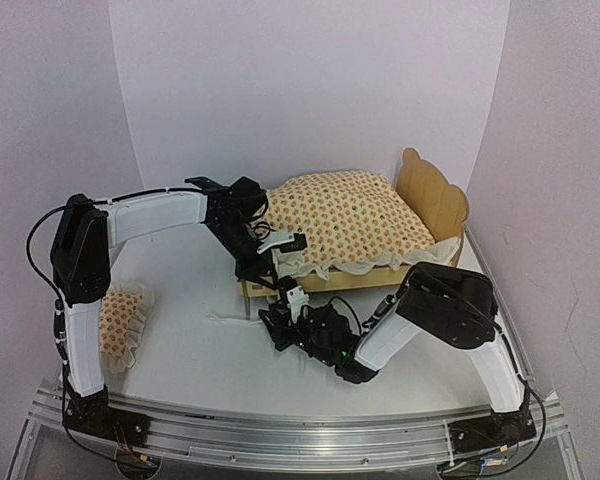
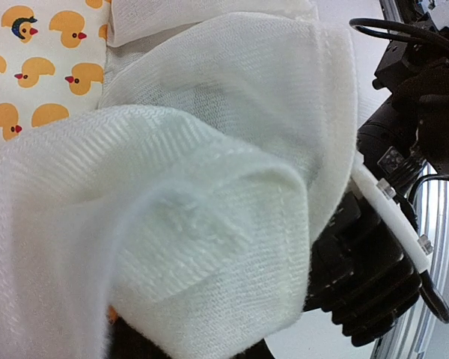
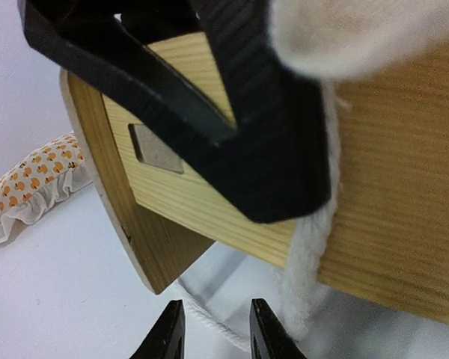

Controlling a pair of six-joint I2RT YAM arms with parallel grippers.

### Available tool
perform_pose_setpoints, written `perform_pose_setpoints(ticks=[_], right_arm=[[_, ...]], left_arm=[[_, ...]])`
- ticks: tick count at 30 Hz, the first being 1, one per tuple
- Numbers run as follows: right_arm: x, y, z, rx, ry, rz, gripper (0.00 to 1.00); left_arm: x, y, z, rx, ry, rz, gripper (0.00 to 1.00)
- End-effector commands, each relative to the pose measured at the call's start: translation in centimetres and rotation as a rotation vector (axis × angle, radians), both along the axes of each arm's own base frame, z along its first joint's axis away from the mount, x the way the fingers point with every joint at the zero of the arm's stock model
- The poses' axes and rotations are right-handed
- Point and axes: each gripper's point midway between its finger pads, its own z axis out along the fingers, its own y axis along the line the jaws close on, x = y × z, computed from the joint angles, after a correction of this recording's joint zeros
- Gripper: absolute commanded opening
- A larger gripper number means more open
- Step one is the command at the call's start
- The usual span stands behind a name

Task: Set up the pet bed

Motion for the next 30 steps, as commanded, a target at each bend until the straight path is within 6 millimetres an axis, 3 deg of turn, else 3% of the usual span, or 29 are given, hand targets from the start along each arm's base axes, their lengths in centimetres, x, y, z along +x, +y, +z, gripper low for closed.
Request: perform_pose_setpoints(ticks=[1, 7, 14, 18, 24, 28, 30], right_arm=[[2.3, 0.4, 2.0, 0.034, -0.054, -0.065, 0.31], [3.4, -0.2, 1.5, 0.022, -0.058, -0.127, 0.36], [3.5, -0.4, 2.3, 0.014, -0.081, -0.132, 0.45], [4.2, -0.1, 2.8, 0.016, -0.106, -0.16, 0.44], [5.3, 0.6, 2.7, 0.038, -0.112, -0.194, 0.27], [5.5, 0.6, 2.9, 0.048, -0.11, -0.207, 0.06], [5.4, 0.4, 2.9, 0.05, -0.104, -0.206, 0.0]], left_arm=[[0.1, -1.7, 3.9, -0.131, 0.072, 0.051, 0.0], [0.0, -1.7, 4.0, -0.133, 0.071, 0.045, 0.0], [0.0, -1.8, 3.9, -0.134, 0.073, 0.044, 0.0], [-0.1, -1.9, 3.9, -0.137, 0.083, 0.039, 0.0], [-0.3, -2.0, 4.1, -0.147, 0.098, 0.042, 0.0], [-0.4, -1.9, 4.1, -0.146, 0.104, 0.041, 0.0], [-0.4, -1.9, 4.1, -0.146, 0.103, 0.042, 0.0]])
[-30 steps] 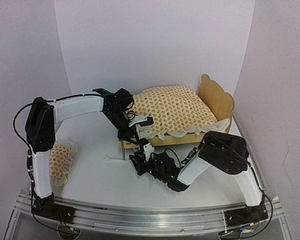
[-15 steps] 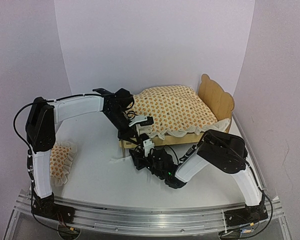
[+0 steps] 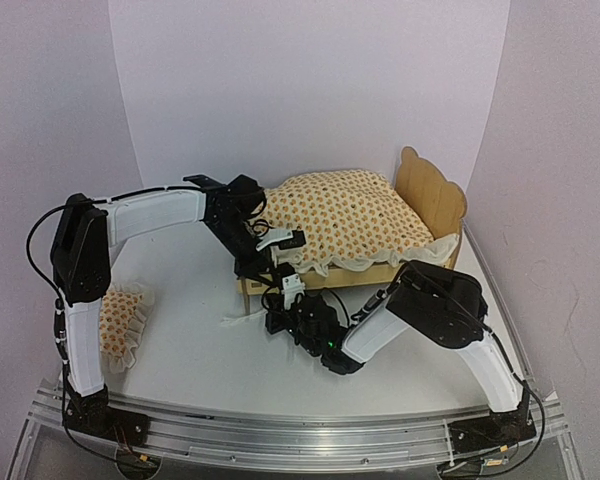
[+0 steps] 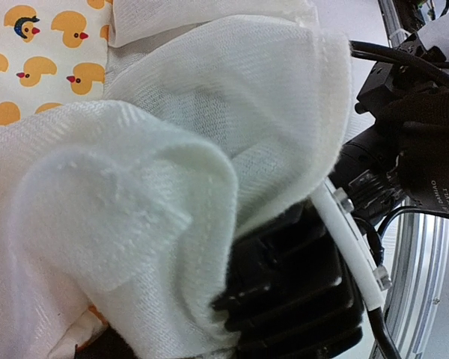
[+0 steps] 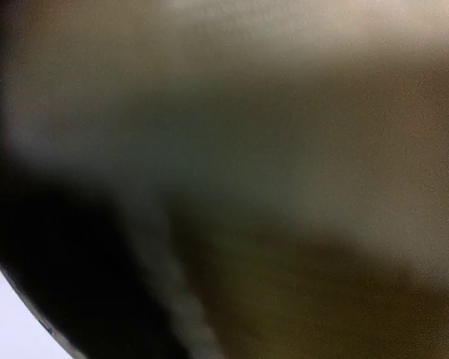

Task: Set up the pet bed

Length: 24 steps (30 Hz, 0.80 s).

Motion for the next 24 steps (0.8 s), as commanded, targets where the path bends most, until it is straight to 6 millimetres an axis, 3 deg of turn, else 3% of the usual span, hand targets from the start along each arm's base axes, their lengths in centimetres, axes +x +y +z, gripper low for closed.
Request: perform_pose_setpoints(ticks=[1, 5, 8, 12, 15, 21, 24], right_arm=[[0.6, 0.2, 1.6, 0.05, -0.024, -0.009, 0.0], [-2.2, 0.0, 0.5, 0.017, 0.053, 0.1, 0.0], [-6.2, -0.2, 0.4, -0.027, 0.133, 0.207, 0.0], [-11.9, -1.4, -1.5, -0.139, 0.297, 0.35, 0.0], [-13.3, -2.1, -1.9, -0.172, 0.358, 0.381, 0.0], [-16.0, -1.5, -3.1, -0.226, 0.487, 0.504, 0.0], [-16.3, -1.6, -3.3, -0.24, 0.508, 0.509, 0.0]], left_arm=[[-0.5, -1.9, 3.6, -0.132, 0.087, 0.037, 0.0], [0.6, -1.7, 2.9, -0.125, 0.042, 0.049, 0.0], [2.1, -1.5, 2.4, -0.126, 0.003, 0.06, 0.0], [3.3, -0.4, 0.5, -0.104, -0.024, 0.07, 0.0], [3.4, 0.1, -0.6, -0.099, -0.033, 0.063, 0.0], [4.3, 1.4, -2.7, -0.087, -0.047, 0.075, 0.0], [4.2, 1.8, -3.3, -0.089, -0.068, 0.062, 0.0]])
